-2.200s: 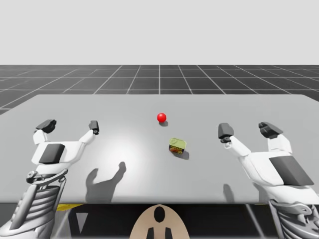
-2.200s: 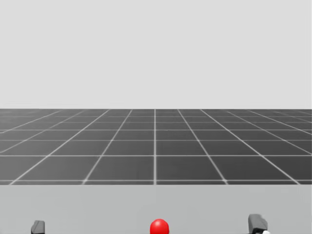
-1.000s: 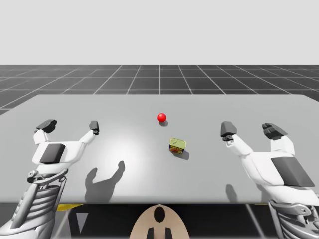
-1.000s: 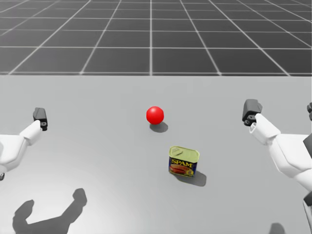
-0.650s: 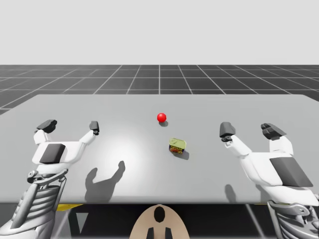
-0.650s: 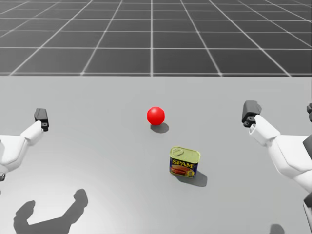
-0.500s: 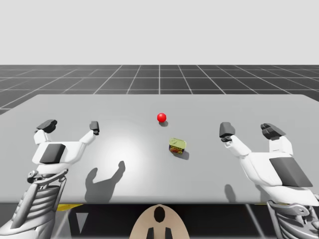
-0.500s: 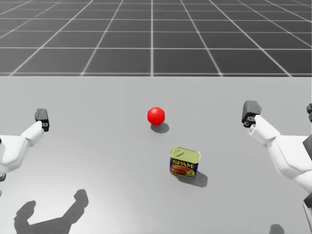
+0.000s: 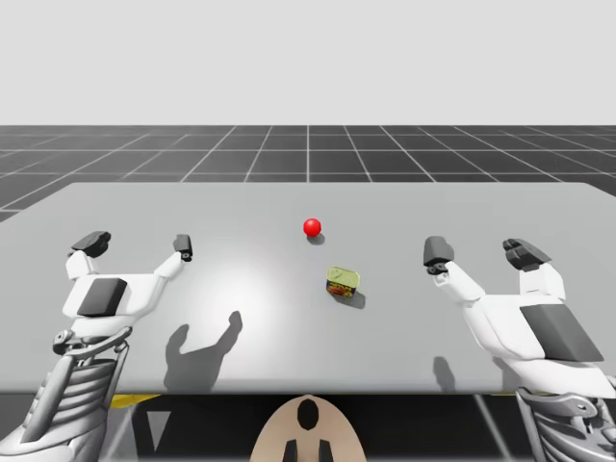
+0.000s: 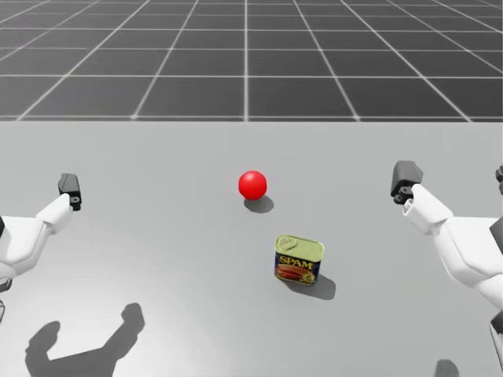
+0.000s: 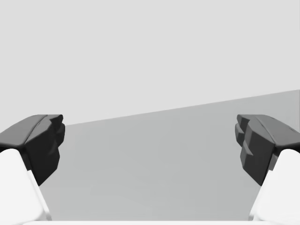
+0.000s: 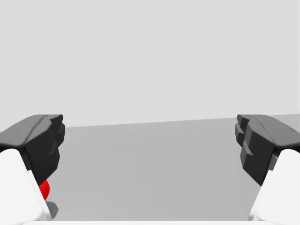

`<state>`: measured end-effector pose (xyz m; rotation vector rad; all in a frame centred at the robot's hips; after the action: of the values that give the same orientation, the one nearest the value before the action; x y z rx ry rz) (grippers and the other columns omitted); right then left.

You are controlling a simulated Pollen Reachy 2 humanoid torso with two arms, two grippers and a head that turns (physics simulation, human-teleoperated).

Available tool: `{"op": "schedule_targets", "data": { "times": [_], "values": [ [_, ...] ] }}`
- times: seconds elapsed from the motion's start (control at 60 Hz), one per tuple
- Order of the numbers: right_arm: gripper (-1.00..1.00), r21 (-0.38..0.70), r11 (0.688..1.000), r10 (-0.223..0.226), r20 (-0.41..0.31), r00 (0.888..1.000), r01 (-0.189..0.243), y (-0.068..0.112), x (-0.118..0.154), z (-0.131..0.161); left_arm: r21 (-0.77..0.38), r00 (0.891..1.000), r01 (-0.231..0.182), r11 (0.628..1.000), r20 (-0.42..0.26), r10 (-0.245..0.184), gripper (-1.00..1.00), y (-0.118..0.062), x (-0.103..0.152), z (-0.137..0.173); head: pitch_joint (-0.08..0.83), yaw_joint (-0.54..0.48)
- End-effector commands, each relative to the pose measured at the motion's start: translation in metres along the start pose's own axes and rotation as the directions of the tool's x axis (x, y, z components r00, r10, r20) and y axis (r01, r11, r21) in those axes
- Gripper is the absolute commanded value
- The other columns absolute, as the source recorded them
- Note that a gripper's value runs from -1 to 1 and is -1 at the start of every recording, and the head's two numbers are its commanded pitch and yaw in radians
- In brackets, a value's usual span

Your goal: Watch the red light. When it turns green, pick up the object.

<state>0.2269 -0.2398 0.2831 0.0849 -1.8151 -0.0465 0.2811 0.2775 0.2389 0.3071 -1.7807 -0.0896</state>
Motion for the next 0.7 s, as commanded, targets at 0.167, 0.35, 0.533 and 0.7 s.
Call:
{"op": "schedule_targets", "data": {
  "times": [0.167,0.35,0.533,0.7],
  "values": [
    [-1.00,-0.004,1.000,-0.017,-0.002,1.000,0.017,0.0012,-0.0015,0.0005,-0.001,1.000,0.004,1.000,0.002,-0.004,-1.00,0.0000,-0.0002,0.0003,0.485,-0.01],
    [-1.00,-0.004,1.000,-0.017,-0.001,1.000,0.017,0.0011,-0.0014,0.0012,0.000,1.000,0.005,1.000,0.002,-0.005,-1.00,-0.0001,-0.0005,0.0003,0.487,-0.02],
    [-1.00,-0.004,1.000,-0.016,-0.001,1.000,0.016,0.0013,-0.0018,0.0011,0.001,1.000,0.006,1.000,0.002,-0.006,-1.00,-0.0003,-0.0005,0.0005,0.487,-0.02],
    [-1.00,-0.004,1.000,-0.014,-0.001,1.000,0.014,0.0018,-0.0019,0.0014,0.003,1.000,0.009,1.000,0.002,-0.009,-1.00,-0.0004,-0.0004,0.0006,0.488,-0.02]
  ]
}}
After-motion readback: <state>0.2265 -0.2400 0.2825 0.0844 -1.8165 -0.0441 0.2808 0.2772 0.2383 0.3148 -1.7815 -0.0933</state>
